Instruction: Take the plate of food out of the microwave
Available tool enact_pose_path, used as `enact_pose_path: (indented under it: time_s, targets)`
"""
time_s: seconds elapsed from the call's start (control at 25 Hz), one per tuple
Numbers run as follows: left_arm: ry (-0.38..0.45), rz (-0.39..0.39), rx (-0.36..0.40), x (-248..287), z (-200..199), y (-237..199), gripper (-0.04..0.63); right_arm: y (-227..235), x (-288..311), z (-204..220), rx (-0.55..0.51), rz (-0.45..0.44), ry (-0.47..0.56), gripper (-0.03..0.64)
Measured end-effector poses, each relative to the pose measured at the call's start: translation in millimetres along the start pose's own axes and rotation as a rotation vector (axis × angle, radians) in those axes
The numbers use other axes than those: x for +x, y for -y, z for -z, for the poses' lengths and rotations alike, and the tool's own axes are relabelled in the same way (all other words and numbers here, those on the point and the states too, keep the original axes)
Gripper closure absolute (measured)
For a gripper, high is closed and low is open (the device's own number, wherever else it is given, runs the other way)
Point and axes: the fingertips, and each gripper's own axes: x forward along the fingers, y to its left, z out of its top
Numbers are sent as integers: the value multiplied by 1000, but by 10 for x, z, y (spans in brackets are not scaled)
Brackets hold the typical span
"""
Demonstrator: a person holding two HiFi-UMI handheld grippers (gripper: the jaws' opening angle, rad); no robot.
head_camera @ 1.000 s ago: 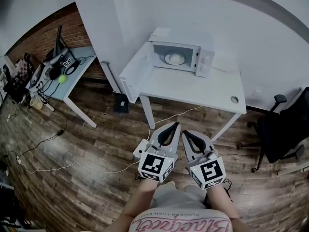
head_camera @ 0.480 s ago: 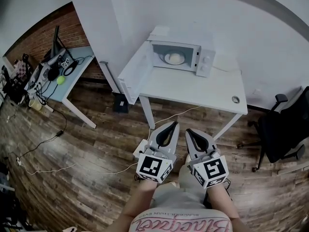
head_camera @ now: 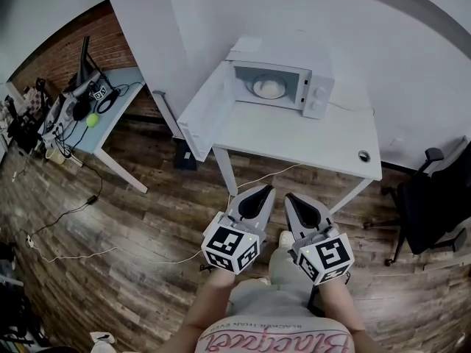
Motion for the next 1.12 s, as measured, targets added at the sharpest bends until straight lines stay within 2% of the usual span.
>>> enact_pose_path:
  time_s: [0.12, 0.28, 0.48, 0.56, 0.72, 1.12]
  targets:
    - [-4, -18, -12, 98, -10, -98, 588, 104, 111, -18, -8, -18, -4, 604]
    - [2, -61, 17, 271, -37, -241, 588, 281, 276, -48, 0, -35, -4, 604]
    - [10, -38, 42, 578, -46, -361, 588, 562, 524, -71, -27, -38, 5, 601]
    - [3, -52, 69, 721, -39, -421, 588, 720, 621, -60, -31, -16, 3, 601]
    - [4, -126, 151, 982, -89, -576, 588, 1010, 805, -76, -29, -1, 1, 601]
    - [11, -174, 84, 1734, -205, -925, 588, 1672, 1304, -131, -13, -52, -43, 601]
